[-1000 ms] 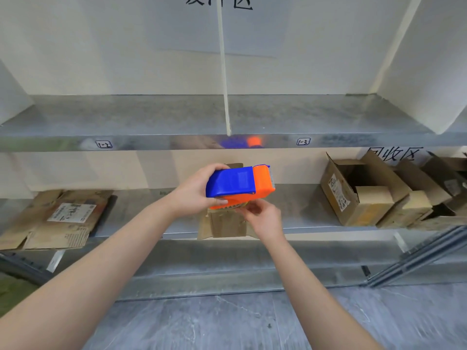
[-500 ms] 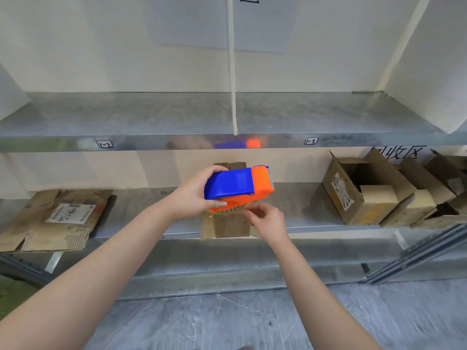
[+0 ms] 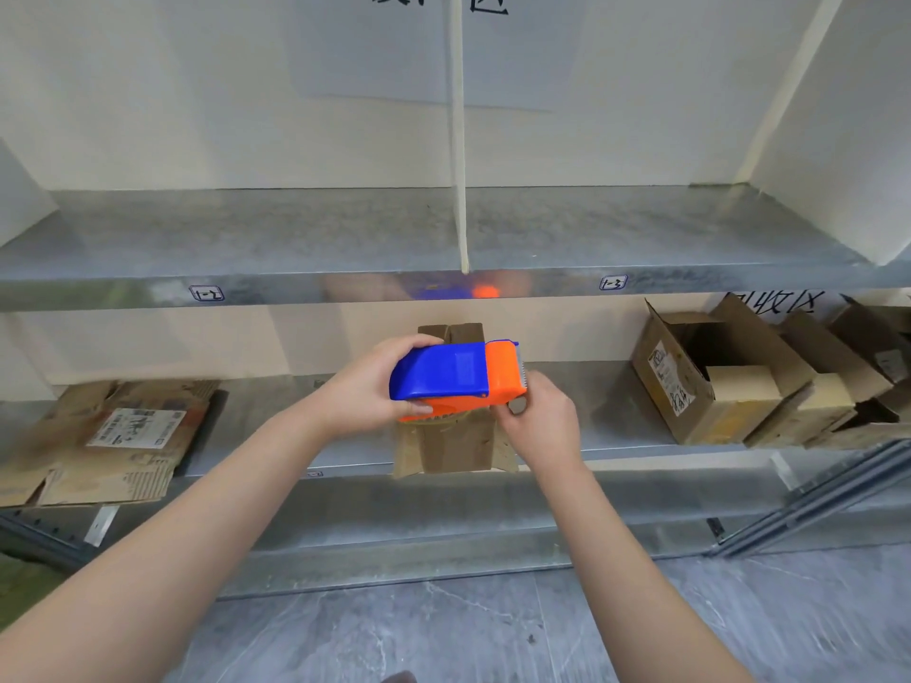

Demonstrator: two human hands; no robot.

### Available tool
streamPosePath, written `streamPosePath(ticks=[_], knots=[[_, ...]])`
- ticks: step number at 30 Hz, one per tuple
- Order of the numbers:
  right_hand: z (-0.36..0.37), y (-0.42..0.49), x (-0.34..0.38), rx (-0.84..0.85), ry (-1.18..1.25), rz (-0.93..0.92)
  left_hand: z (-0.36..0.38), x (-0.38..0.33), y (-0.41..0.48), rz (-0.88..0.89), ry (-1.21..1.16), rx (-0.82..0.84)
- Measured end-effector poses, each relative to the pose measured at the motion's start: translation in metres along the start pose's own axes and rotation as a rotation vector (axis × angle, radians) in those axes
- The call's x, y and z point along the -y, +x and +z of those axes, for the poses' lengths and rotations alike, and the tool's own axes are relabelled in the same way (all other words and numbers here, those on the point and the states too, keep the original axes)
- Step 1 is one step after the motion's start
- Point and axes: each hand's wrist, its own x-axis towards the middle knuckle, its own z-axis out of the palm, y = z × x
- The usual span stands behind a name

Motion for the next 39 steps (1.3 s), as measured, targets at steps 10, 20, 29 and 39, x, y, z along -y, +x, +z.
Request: streamPosePath(ticks=[10,20,29,39], knots=[[0.032,-0.008,0.006,0.247,0.477,0.285,0.004,0.000,-0.012,0.032,0.035,-0.004],[0.018,-0.017,0.008,0.322,1.006,0.444,-0.001,0.005,-0.017,0.033,0.046,-0.007],[0.006,-0.021,0.000,0.388,0.520,0.241,0.004,0.004,-0.019,0.083,0.066,-0.005],[0.018,-0.022,-0.024,0.144,-0.213,-0.092,-0.005,0.020,-0.018,0.015,0.059,-0.096]])
